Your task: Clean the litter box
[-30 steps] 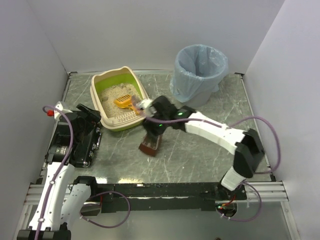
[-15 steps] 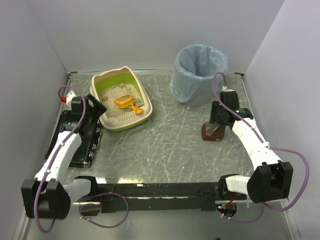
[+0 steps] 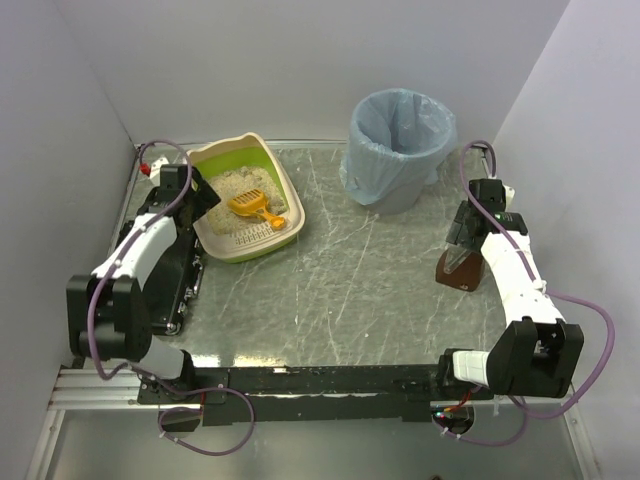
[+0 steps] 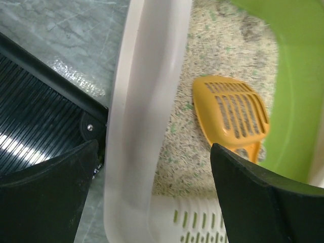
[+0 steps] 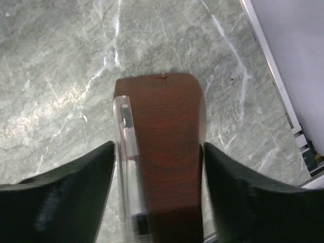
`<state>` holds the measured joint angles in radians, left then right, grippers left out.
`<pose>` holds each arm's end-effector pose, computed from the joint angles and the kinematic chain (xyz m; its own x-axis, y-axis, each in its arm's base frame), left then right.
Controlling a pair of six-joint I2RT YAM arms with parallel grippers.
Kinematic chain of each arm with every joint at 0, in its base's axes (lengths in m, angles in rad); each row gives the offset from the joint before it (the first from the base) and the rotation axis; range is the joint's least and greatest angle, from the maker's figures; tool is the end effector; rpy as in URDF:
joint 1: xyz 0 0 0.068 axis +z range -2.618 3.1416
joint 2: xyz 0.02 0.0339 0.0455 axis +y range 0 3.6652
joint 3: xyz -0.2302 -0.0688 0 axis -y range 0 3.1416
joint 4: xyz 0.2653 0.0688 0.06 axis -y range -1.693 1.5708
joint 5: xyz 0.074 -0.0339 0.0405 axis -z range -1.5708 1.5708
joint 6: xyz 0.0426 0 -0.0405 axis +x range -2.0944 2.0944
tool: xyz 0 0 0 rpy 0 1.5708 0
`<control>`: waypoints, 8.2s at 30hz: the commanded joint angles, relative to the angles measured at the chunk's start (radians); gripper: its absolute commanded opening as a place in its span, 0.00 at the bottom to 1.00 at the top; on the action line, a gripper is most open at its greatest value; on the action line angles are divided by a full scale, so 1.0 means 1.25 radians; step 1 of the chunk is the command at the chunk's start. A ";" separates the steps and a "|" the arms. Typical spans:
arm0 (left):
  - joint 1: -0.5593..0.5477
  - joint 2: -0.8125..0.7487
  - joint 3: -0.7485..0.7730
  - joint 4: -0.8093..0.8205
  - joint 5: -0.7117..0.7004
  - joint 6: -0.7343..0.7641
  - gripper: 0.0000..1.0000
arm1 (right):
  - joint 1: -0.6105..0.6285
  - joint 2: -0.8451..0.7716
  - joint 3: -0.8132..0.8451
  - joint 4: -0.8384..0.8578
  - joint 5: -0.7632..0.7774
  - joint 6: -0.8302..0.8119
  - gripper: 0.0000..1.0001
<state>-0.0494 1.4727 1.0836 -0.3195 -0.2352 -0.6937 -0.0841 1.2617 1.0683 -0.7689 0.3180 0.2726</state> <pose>0.3534 -0.0075 0.2223 -0.4175 -0.6019 -0.6808 -0.5145 0.7741 -0.3689 0.2852 -0.0374 0.2468 -0.7180 0.3172 -0.6196 0.4685 0.8785 -0.0932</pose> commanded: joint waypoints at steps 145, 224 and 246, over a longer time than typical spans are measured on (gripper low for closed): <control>-0.556 -0.050 -0.044 0.157 0.969 0.927 0.97 | 0.448 -0.012 0.100 -0.093 -0.891 0.167 0.18; -0.563 0.216 0.321 -0.283 1.069 1.147 0.73 | 0.559 -0.192 -0.020 0.151 -0.604 -0.172 0.00; -0.554 -0.188 -0.031 0.272 -0.234 0.245 0.97 | 0.670 -0.129 0.210 -0.068 -0.103 -0.006 0.00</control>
<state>-0.7750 1.3251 1.0634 -0.0513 0.0750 -0.0940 0.6888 1.0130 1.1725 -0.6510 -0.0212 0.2466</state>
